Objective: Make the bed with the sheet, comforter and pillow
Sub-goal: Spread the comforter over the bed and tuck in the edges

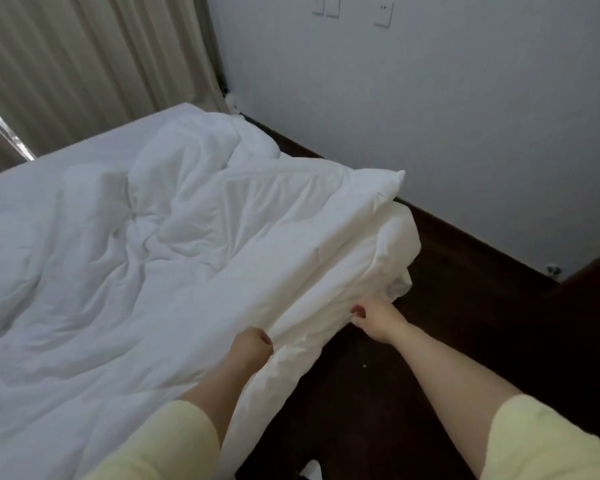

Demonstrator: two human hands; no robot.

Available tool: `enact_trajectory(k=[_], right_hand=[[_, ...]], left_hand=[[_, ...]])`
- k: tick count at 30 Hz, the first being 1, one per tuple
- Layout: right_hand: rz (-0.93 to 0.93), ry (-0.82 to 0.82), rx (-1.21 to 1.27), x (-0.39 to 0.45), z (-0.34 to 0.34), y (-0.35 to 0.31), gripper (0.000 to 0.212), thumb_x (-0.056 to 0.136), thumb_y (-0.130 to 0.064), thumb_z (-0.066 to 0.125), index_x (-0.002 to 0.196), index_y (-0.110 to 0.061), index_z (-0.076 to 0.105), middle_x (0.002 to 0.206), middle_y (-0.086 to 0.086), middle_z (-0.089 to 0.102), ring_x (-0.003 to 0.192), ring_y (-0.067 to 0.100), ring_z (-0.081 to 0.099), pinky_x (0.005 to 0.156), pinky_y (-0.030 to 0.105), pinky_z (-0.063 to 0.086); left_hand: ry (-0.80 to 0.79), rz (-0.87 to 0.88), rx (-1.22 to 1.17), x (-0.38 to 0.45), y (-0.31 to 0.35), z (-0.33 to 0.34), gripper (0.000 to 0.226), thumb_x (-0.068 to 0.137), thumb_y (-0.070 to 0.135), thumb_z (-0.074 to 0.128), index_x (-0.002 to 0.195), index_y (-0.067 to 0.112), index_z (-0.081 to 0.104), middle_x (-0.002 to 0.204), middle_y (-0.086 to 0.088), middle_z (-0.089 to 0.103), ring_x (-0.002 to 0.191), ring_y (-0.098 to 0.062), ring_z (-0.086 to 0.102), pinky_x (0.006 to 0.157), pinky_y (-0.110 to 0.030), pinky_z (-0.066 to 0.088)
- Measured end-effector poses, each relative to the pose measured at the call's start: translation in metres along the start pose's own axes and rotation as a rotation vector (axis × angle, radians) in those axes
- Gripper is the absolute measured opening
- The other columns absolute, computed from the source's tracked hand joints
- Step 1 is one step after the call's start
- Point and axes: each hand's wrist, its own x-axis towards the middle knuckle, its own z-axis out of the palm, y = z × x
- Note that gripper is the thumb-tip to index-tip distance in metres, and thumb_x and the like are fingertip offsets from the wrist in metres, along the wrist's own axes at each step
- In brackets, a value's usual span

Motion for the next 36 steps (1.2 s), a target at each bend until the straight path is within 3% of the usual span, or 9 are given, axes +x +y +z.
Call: enact_trajectory(k=[5, 12, 16, 18, 25, 27, 30, 32, 36], right_hand=[[-0.059, -0.19, -0.213, 0.098, -0.001, 0.028, 0.041, 0.095, -0.024, 0.051, 0.135, -0.023, 0.046, 0.136, 0.001, 0.051, 0.118, 0.022, 0.054, 0.098, 0.033, 0.047], [-0.464, -0.313, -0.795, 0.263, 0.043, 0.066, 0.076, 0.094, -0.036, 0.053, 0.152, -0.025, 0.005, 0.161, -0.004, -0.003, 0.148, 0.025, 0.008, 0.117, 0.043, 0.019], [-0.718, -0.114, -0.976, 0.316, 0.077, 0.075, 0.048, 0.097, -0.032, 0.043, 0.141, -0.016, 0.033, 0.148, 0.006, 0.034, 0.131, 0.03, 0.039, 0.1, 0.04, 0.036], [-0.862, -0.06, -1.038, 0.33, 0.08, 0.074, 0.032, 0.101, -0.026, 0.035, 0.129, -0.015, 0.047, 0.131, 0.007, 0.053, 0.116, 0.029, 0.051, 0.087, 0.035, 0.039], [-0.857, -0.57, -1.154, 0.299, 0.031, 0.066, 0.035, 0.103, -0.024, 0.029, 0.068, -0.024, 0.035, 0.078, -0.001, 0.049, 0.08, 0.02, 0.052, 0.069, 0.03, 0.035], [-0.824, -0.704, -1.205, 0.273, 0.021, 0.064, 0.04, 0.103, -0.027, 0.029, 0.064, -0.027, 0.033, 0.088, 0.0, 0.054, 0.085, 0.019, 0.052, 0.074, 0.027, 0.032], [-0.758, -0.778, -1.265, 0.252, 0.016, 0.075, 0.027, 0.102, -0.017, 0.032, 0.102, -0.022, 0.059, 0.132, 0.007, 0.053, 0.113, 0.021, 0.051, 0.087, 0.027, 0.036], [-0.69, -0.735, -1.178, 0.241, 0.006, 0.079, 0.036, 0.102, -0.021, 0.034, 0.136, -0.022, 0.045, 0.143, 0.003, 0.045, 0.127, 0.02, 0.046, 0.102, 0.029, 0.037], [-0.611, -0.669, -0.959, 0.235, -0.032, 0.084, 0.042, 0.1, -0.033, 0.04, 0.14, -0.022, 0.041, 0.142, 0.005, 0.048, 0.128, 0.022, 0.049, 0.104, 0.03, 0.039]], left_hand=[[-0.067, -0.182, 0.119, 0.074, 0.006, 0.053, 0.048, 0.093, 0.019, 0.051, 0.139, 0.011, 0.042, 0.141, -0.008, 0.047, 0.123, -0.025, 0.052, 0.097, -0.029, 0.045], [0.132, -0.456, 0.376, 0.149, -0.041, 0.139, 0.066, 0.09, 0.035, 0.058, 0.141, 0.004, 0.03, 0.148, -0.013, 0.028, 0.138, -0.033, 0.03, 0.105, -0.04, 0.039], [0.295, -0.471, 0.576, 0.172, -0.04, 0.156, 0.033, 0.086, 0.003, 0.041, 0.11, 0.0, 0.065, 0.112, -0.016, 0.062, 0.103, -0.034, 0.063, 0.079, -0.036, 0.055], [0.253, -0.42, 0.596, 0.174, -0.041, 0.156, 0.032, 0.092, 0.0, 0.037, 0.115, 0.0, 0.059, 0.118, -0.015, 0.06, 0.11, -0.033, 0.059, 0.083, -0.039, 0.051], [0.045, -0.424, 0.512, 0.078, 0.004, 0.155, 0.02, 0.089, -0.01, 0.041, 0.089, 0.002, 0.057, 0.103, -0.016, 0.058, 0.105, -0.032, 0.06, 0.083, -0.036, 0.046], [0.002, -0.456, 0.486, 0.047, 0.013, 0.166, 0.025, 0.089, -0.01, 0.041, 0.102, 0.001, 0.059, 0.111, -0.016, 0.06, 0.106, -0.032, 0.06, 0.085, -0.036, 0.046], [-0.045, -0.533, 0.435, 0.023, 0.015, 0.183, 0.033, 0.088, -0.01, 0.044, 0.117, 0.002, 0.055, 0.122, -0.014, 0.057, 0.112, -0.031, 0.057, 0.091, -0.035, 0.047], [-0.037, -0.565, 0.352, 0.015, 0.016, 0.181, 0.038, 0.089, -0.007, 0.046, 0.125, 0.005, 0.051, 0.128, -0.012, 0.053, 0.117, -0.029, 0.054, 0.093, -0.035, 0.047], [0.005, -0.533, 0.217, 0.018, 0.053, 0.154, 0.038, 0.096, 0.006, 0.045, 0.134, 0.009, 0.047, 0.135, -0.011, 0.051, 0.121, -0.029, 0.053, 0.096, -0.037, 0.047]])
